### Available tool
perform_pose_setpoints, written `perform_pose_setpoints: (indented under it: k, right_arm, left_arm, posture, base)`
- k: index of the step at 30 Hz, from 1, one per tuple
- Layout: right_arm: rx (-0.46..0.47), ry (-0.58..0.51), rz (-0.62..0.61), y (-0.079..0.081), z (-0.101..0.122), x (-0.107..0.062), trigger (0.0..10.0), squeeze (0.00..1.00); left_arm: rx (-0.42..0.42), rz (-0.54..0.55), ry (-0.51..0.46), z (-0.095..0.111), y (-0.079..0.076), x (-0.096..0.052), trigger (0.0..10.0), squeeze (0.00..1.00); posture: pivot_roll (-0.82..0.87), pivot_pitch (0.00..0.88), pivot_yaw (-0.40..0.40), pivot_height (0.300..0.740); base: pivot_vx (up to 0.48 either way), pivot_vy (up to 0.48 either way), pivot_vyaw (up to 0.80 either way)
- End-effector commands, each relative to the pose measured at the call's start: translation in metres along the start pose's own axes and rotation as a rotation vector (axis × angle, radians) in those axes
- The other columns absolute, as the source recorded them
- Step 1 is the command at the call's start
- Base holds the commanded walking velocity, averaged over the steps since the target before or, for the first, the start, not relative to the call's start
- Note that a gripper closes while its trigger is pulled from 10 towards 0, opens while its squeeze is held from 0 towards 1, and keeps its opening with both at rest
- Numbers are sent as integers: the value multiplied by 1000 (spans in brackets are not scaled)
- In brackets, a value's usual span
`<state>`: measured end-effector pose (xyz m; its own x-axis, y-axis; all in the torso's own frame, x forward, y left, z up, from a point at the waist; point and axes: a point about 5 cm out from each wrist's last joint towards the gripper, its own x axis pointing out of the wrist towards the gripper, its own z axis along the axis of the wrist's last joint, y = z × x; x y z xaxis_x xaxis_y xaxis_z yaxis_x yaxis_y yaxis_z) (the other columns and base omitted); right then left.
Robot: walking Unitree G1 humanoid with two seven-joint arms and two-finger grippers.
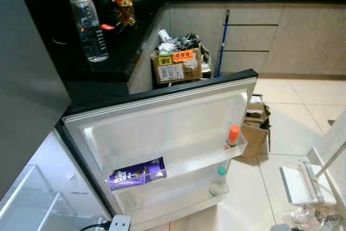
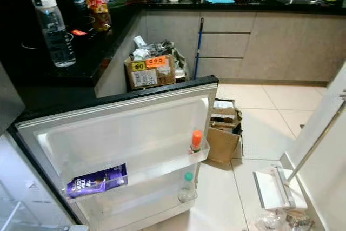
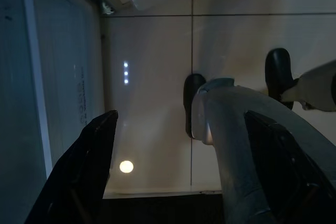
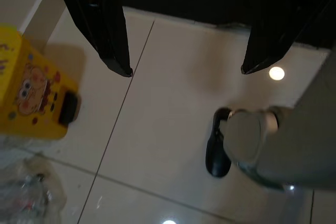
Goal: Restocking fridge
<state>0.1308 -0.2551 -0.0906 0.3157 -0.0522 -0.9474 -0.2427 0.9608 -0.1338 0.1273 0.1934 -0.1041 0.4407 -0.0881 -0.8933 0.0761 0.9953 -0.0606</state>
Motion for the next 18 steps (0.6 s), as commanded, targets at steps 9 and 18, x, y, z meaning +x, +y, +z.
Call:
perform_pose_setpoints:
  k: [9, 18]
  right_arm:
    - [-31, -40, -32, 1, 13, 1, 10000, 0]
    - [-35, -28, -4, 5, 9, 2, 10000, 0]
  left_arm:
    - [15, -1, 22, -3, -1, 0, 10000, 0]
    - [19, -5, 28, -4, -1, 0, 10000, 0]
  posture:
    - [-96, 0, -12, 740]
    - [-94, 0, -11, 740]
  base:
    - [0, -480, 0]
    - [0, -480, 0]
